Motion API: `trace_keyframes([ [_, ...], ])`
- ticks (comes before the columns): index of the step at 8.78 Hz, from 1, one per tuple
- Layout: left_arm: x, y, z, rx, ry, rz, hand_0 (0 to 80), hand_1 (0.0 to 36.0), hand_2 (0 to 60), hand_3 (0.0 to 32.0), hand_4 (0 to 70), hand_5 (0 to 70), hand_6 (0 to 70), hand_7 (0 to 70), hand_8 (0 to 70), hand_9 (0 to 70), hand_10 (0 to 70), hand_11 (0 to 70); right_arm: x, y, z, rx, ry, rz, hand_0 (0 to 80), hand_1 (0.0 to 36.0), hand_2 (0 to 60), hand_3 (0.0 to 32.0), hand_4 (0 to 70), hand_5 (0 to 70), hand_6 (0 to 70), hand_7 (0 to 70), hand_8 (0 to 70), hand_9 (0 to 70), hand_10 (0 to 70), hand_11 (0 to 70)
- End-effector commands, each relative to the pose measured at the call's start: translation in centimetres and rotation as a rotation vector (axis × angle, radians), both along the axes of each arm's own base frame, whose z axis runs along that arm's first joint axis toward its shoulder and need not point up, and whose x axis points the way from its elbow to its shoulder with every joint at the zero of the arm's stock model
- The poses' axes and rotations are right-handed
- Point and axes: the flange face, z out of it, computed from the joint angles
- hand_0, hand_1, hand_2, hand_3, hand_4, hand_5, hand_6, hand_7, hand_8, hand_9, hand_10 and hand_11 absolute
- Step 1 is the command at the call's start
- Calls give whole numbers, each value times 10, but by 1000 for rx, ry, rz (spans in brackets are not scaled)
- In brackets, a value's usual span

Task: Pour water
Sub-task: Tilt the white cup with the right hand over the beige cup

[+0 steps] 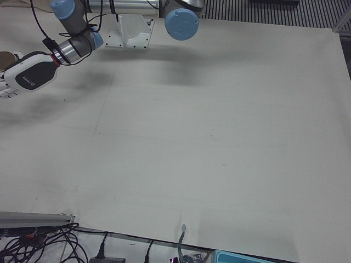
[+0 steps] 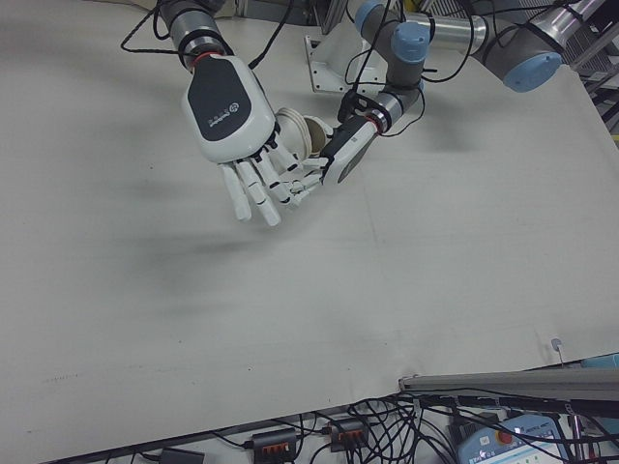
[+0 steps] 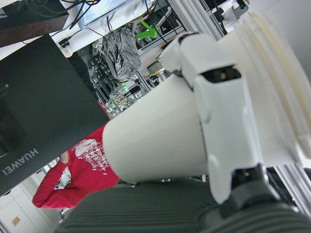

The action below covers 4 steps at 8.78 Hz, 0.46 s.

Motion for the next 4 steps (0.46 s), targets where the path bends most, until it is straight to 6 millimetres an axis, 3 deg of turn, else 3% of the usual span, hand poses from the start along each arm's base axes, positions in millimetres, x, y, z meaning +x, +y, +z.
trace_keyframes([
  [1, 8, -2, 1, -2, -12, -9, 637, 360, 600, 0, 700, 700, 173, 190, 52, 49, 84, 140, -28, 46, -52, 81, 79, 50, 800, 360, 600, 0, 700, 700, 293, 297, 89, 88, 0, 0],
  [2, 15, -2, 8, -5, -17, -8, 634, 360, 600, 0, 700, 700, 171, 188, 51, 50, 84, 140, -30, 60, -64, 95, 96, 68, 800, 360, 600, 0, 700, 700, 289, 291, 88, 87, 0, 1],
  [4, 14, -4, 7, 0, -16, -4, 635, 360, 600, 0, 700, 700, 168, 187, 53, 52, 84, 140, -34, 68, -65, 94, 115, 69, 800, 360, 600, 0, 700, 700, 287, 286, 85, 86, 0, 10],
])
